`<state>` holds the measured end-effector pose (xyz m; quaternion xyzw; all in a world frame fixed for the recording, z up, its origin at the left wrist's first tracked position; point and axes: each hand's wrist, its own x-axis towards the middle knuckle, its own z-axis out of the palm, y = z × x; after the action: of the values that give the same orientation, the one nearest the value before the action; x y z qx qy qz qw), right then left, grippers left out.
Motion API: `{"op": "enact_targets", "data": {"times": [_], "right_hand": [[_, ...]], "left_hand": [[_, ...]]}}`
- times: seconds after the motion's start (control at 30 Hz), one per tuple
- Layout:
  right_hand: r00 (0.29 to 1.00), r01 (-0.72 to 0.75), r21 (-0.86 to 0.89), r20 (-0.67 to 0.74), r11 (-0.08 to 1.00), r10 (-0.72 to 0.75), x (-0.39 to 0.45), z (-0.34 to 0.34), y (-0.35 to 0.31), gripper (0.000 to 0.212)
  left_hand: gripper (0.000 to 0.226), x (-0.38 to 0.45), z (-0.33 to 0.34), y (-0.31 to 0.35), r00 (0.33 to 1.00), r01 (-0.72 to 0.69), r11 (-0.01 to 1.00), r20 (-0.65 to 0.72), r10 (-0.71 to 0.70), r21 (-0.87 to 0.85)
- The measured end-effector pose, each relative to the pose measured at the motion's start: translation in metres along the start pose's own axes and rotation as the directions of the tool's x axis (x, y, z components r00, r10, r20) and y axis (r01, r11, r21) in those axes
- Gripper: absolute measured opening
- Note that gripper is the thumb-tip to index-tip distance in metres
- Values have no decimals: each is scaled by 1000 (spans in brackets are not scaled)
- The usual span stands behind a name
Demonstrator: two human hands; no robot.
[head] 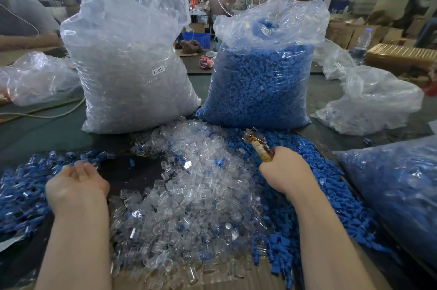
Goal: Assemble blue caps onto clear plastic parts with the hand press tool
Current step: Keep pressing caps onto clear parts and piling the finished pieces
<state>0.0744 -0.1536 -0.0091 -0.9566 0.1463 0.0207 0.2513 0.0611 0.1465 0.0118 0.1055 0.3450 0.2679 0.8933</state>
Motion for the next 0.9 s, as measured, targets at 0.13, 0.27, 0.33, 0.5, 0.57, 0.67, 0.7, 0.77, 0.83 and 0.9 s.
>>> {"op": "enact_targets", "data": {"times": [0.13, 0.27, 0.33, 0.5, 0.57, 0.67, 0.7, 0.77, 0.83, 0.9], "right_hand": [[999, -49, -30, -25, 998, 48, -2, 1, 0, 11], [998, -67, -61, -1, 996, 67, -2, 2, -1, 8], [997, -72, -66, 13, 995, 73, -3, 3, -1, 9], [997, -77, -104, 12, 992, 78, -4, 3, -1, 12], [997, -77, -119, 24, 990, 80, -4, 2, -2, 9], [996, -70, -138, 50, 988, 78, -5, 2, -3, 7], [996, -67, -141, 53, 988, 75, -5, 2, -3, 6], [996, -64, -147, 51, 987, 72, -5, 3, -4, 6], [997, -62, -154, 44, 986, 70, -5, 3, -3, 7], [997, -64, -156, 38, 986, 70, -4, 2, -2, 10]], "left_hand": [[23, 20, 3, 4, 996, -49, 977, 82, 33, 206], [17, 14, 5, -20, 915, -349, 490, 402, -4, 799], [17, 11, 1, -33, 852, -510, 124, 520, -61, 851], [37, 12, -9, -57, 782, -599, -546, 575, -239, 586], [30, 12, -8, -58, 768, -619, -544, 583, -266, 567], [12, 10, -8, -59, 731, -667, -530, 595, -334, 523], [10, 9, -8, -58, 722, -676, -532, 604, -338, 510], [11, 10, -9, -59, 716, -679, -532, 615, -329, 506], [11, 9, -9, -59, 727, -671, -525, 603, -329, 524], [12, 8, -7, -57, 744, -663, -469, 585, -323, 584]]}}
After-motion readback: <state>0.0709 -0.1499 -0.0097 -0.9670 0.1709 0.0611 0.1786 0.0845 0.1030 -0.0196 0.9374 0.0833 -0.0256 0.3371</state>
